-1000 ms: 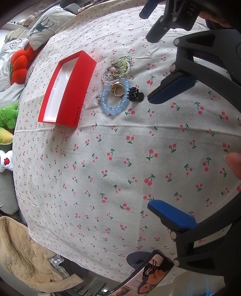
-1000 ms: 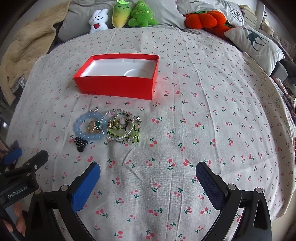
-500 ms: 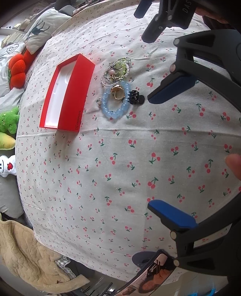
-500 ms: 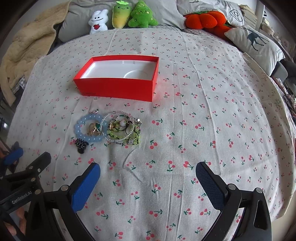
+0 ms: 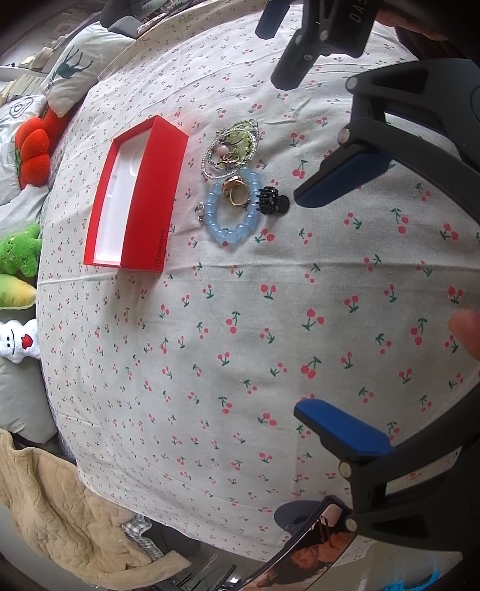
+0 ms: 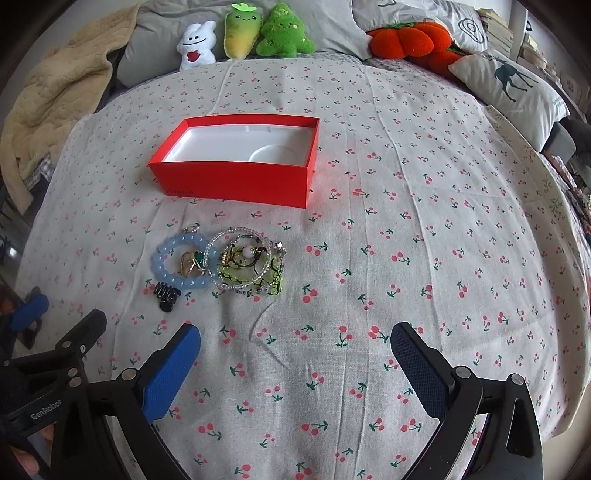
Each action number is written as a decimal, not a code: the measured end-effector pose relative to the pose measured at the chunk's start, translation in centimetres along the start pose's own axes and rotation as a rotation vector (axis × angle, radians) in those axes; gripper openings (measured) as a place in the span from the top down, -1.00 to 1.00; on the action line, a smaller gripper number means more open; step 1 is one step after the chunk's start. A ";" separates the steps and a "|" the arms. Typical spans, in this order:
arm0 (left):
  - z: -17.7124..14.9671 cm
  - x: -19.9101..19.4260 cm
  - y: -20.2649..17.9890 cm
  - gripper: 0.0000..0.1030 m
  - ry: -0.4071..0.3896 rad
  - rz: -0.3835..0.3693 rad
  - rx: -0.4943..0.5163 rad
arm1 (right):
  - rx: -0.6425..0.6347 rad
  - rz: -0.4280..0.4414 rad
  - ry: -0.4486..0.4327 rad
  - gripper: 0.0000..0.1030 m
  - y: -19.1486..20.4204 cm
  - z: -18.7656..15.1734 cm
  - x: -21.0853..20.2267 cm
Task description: Organize jewelry
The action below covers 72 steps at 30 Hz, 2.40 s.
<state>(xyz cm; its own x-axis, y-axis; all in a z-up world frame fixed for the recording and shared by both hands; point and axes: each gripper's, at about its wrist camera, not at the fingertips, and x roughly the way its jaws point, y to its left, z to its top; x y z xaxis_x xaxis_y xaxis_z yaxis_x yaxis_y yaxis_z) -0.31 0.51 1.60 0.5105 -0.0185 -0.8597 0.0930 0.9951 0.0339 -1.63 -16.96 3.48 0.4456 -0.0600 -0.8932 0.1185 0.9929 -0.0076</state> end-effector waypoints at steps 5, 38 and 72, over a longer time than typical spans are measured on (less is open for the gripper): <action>0.1 0.0 -0.1 -1.00 -0.004 -0.009 0.010 | 0.003 0.006 0.001 -1.00 -0.1 0.2 0.0; 5.0 4.6 0.5 0.03 0.117 -0.367 0.040 | 0.006 0.266 0.098 -0.38 -2.4 5.9 5.0; 7.6 9.3 -2.4 0.75 0.180 -0.307 0.056 | -0.086 0.374 0.209 -0.27 0.2 9.6 10.5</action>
<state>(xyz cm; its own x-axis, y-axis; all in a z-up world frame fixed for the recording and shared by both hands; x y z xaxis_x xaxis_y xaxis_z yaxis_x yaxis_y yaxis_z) 10.75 -2.83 -2.62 0.2926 -0.2936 -0.9100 0.2682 0.9387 -0.2166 11.60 -18.42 -1.52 0.2536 0.3187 -0.9133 -0.0953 0.9478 0.3043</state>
